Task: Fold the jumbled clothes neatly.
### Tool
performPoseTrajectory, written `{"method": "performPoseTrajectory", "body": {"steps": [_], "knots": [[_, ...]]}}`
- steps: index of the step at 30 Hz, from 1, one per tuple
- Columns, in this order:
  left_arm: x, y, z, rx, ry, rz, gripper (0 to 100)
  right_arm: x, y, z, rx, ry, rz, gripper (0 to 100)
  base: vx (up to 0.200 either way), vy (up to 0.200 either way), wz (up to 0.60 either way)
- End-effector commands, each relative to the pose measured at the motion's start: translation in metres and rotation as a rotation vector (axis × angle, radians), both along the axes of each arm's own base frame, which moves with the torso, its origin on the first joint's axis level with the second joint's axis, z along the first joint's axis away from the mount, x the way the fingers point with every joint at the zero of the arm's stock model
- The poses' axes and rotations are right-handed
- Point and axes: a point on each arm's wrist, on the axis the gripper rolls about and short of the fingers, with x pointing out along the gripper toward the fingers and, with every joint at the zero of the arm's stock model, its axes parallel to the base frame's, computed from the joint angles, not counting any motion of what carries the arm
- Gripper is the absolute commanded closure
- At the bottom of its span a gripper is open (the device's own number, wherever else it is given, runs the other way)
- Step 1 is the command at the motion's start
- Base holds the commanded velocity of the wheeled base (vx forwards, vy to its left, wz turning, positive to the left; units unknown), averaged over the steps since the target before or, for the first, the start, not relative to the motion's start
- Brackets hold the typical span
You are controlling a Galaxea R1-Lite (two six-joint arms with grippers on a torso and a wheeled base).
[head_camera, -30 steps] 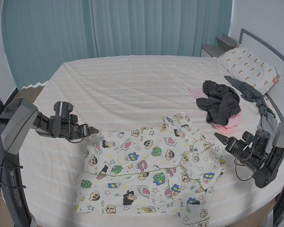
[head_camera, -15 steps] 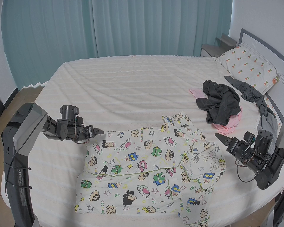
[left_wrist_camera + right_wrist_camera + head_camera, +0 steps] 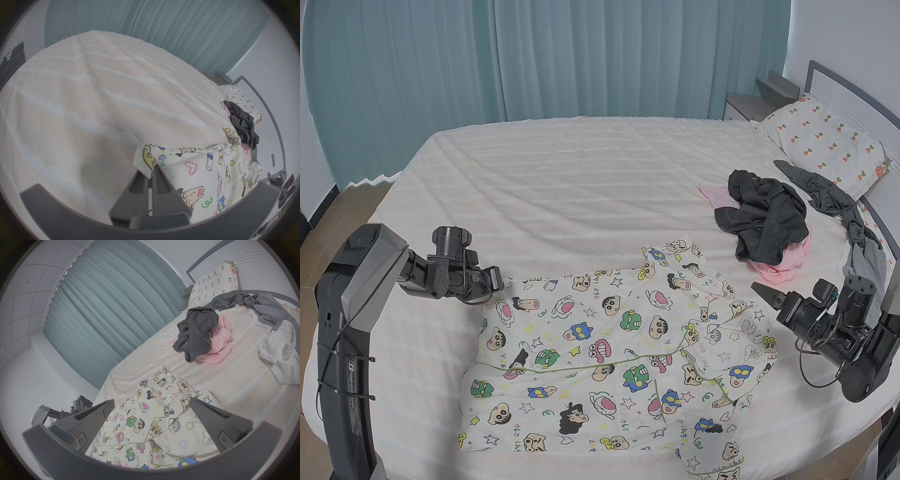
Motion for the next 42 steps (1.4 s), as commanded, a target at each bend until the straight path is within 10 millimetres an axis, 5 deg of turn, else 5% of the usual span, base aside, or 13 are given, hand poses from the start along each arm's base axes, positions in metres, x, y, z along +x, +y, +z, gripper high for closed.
{"method": "performPoseTrajectory", "body": {"steps": [1,12,29,30,38,42], "knots": [[0.001,0.007,0.007,0.007,-0.017,0.045,100,0.0,0.0,0.001,0.001,-0.01,0.0,0,0.0,0.0,0.0],[0.008,0.024,0.039,0.006,-0.108,0.093,100,-0.001,0.001,0.0,0.0,-0.005,0.005,0,0.0,0.0,0.0],[0.017,0.035,0.048,0.035,-0.145,0.154,100,-0.001,0.002,-0.001,0.0,-0.004,0.008,0,0.0,0.0,0.0],[0.016,0.034,0.047,0.038,-0.137,0.156,0,-0.001,0.002,-0.001,0.0,-0.002,0.008,0,0.0,0.0,0.0],[0.008,0.034,0.044,0.033,-0.051,0.168,0,-0.001,0.001,-0.002,-0.001,0.004,0.008,0,0.0,0.0,0.0],[-0.023,0.035,0.078,-0.065,0.014,0.228,0,-0.004,0.001,-0.001,-0.001,0.002,0.006,0,0.0,0.0,0.0]]}}
